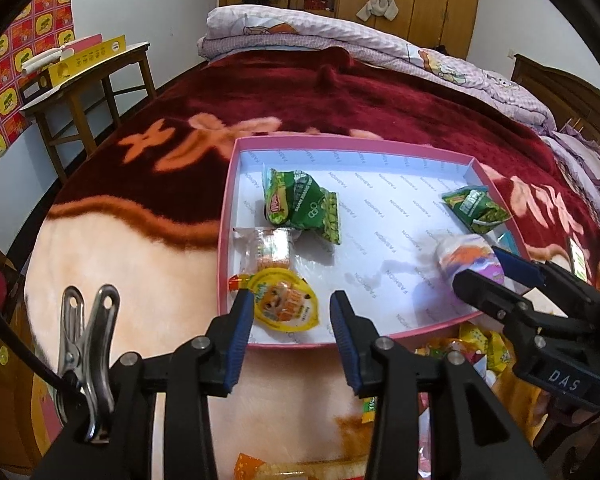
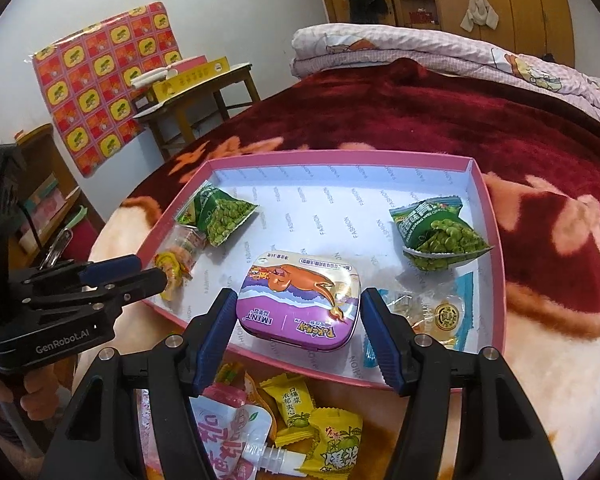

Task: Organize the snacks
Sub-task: 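Open both tools to set the jelly cup and tin in the tray, then withdraw both open tools back toward the loose snacks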

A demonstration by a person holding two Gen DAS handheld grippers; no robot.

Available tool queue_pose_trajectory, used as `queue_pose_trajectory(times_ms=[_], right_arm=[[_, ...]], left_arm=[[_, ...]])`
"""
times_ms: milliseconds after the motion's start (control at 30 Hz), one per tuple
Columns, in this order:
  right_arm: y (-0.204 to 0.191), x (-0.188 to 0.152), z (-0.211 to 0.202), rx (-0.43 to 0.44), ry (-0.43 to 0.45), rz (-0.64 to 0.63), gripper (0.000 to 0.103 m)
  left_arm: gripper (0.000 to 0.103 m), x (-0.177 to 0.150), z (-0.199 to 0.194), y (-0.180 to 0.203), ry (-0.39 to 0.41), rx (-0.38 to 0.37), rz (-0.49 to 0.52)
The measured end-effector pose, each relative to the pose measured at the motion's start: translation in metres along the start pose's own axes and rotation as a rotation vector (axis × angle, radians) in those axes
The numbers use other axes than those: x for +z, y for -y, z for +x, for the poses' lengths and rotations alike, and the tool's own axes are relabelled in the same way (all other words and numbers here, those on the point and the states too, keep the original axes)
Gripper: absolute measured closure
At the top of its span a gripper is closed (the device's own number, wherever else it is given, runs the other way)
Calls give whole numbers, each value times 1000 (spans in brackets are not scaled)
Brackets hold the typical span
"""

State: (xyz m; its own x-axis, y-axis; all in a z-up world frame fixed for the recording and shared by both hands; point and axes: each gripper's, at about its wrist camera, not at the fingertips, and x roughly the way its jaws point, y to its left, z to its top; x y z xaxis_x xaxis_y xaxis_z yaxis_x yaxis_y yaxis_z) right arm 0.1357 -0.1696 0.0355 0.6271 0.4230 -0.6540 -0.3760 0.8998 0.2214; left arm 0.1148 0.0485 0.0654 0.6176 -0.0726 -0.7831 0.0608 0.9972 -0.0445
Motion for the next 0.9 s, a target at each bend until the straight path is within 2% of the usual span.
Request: queue_pose_trajectory(times_ms=[133,367,733,900], right_arm=[[-1,2,-4,19,14,-2,28],[-4,2,-18,17,40,-21,28],[9,-14,-38,21,2,-3,28],[10,-26,-45,17,-12,-15,35]], left_arm=[[61,-1,-1,0,-1,1,-2],[61,-4,-10,1,6,-8,-3],[61,-14,-21,10,1,-51,-1],[61,-21,-22,15,-6,-58,8]])
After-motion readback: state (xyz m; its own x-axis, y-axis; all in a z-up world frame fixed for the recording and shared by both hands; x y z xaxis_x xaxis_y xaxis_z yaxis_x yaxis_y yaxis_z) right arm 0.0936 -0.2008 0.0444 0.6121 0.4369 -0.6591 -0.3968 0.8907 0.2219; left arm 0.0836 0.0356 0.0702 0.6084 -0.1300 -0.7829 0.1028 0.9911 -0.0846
